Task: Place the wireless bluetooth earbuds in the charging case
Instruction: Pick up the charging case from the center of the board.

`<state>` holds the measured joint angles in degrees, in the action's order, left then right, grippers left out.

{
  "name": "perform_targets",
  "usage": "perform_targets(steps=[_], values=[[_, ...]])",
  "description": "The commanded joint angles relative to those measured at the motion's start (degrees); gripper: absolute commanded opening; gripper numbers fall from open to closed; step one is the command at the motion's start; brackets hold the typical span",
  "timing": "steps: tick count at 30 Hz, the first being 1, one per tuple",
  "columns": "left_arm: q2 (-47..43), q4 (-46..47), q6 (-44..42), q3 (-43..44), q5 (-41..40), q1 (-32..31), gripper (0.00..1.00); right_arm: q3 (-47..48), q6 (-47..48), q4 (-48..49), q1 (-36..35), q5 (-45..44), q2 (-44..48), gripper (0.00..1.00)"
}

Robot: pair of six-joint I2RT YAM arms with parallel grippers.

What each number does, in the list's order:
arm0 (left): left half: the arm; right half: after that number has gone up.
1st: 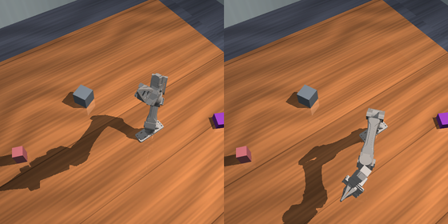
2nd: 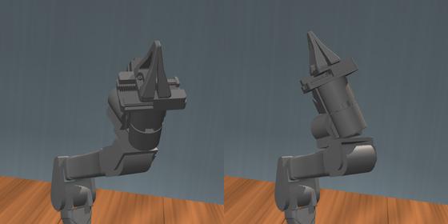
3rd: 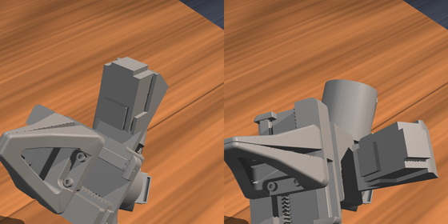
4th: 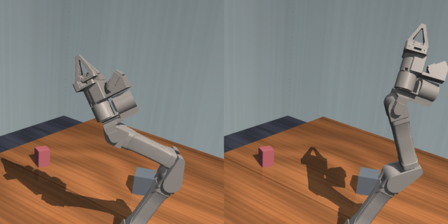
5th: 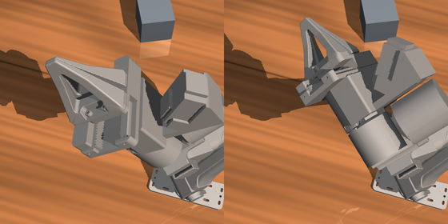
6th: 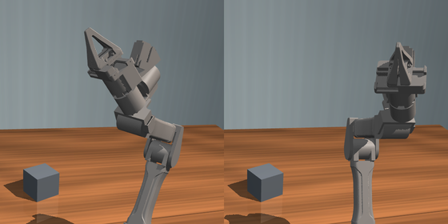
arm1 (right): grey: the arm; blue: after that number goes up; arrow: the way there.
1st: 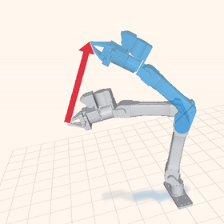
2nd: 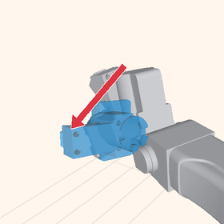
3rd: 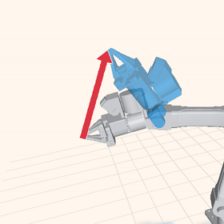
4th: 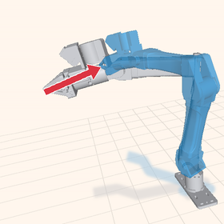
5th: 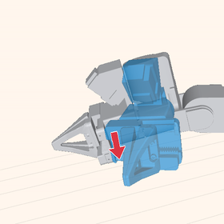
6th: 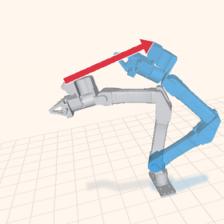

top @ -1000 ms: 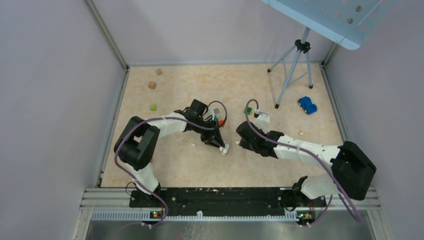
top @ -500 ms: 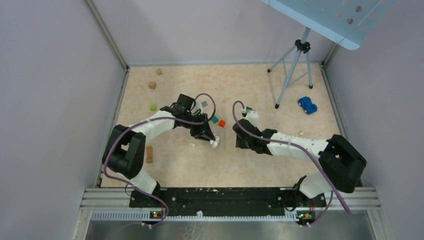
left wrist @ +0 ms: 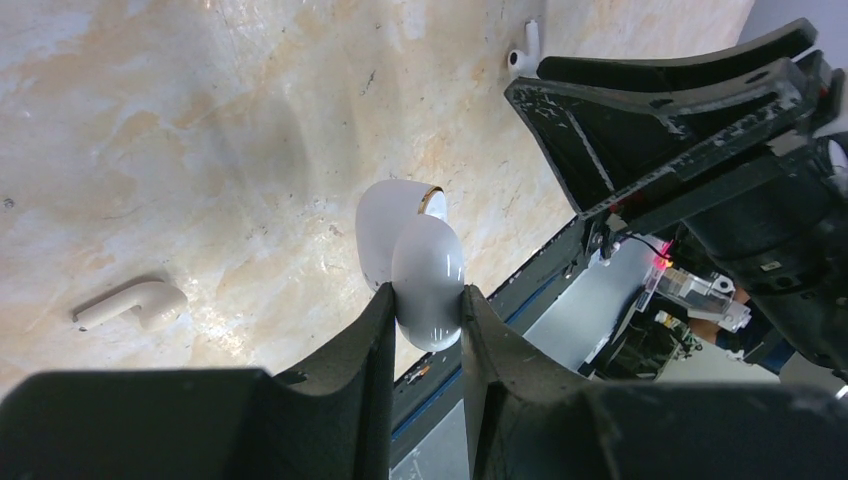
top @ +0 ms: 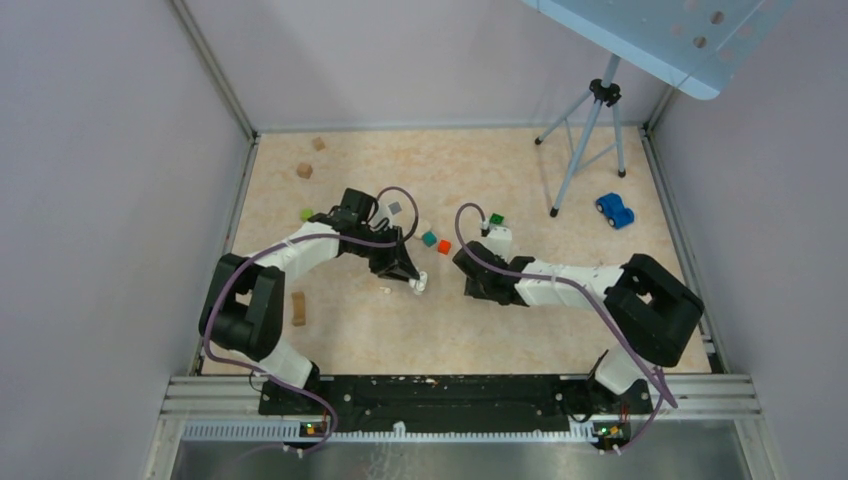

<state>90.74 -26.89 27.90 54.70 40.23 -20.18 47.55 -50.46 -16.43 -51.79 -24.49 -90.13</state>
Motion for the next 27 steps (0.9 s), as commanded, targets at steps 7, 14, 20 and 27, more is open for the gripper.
perform_targets(steps=[7,14,20,27], values=[[-2.0,0.3,-0.7,1.7,2.1,0.5,0.00,1.1,-15.0,-1.0,-4.0,-9.9,-4.7,0.37],[-2.4,0.5,-0.7,1.2,2.6,0.6,0.00,1.2,-16.4,-2.2,-4.3,-12.0,-5.6,0.30],[-2.8,0.5,-0.7,0.9,2.8,0.6,0.00,1.7,-15.8,-2.0,-4.3,-11.5,-6.2,0.22],[-2.5,0.6,-2.2,0.9,3.0,0.6,0.00,1.5,-11.6,-1.6,-4.3,-9.4,-1.5,0.11]])
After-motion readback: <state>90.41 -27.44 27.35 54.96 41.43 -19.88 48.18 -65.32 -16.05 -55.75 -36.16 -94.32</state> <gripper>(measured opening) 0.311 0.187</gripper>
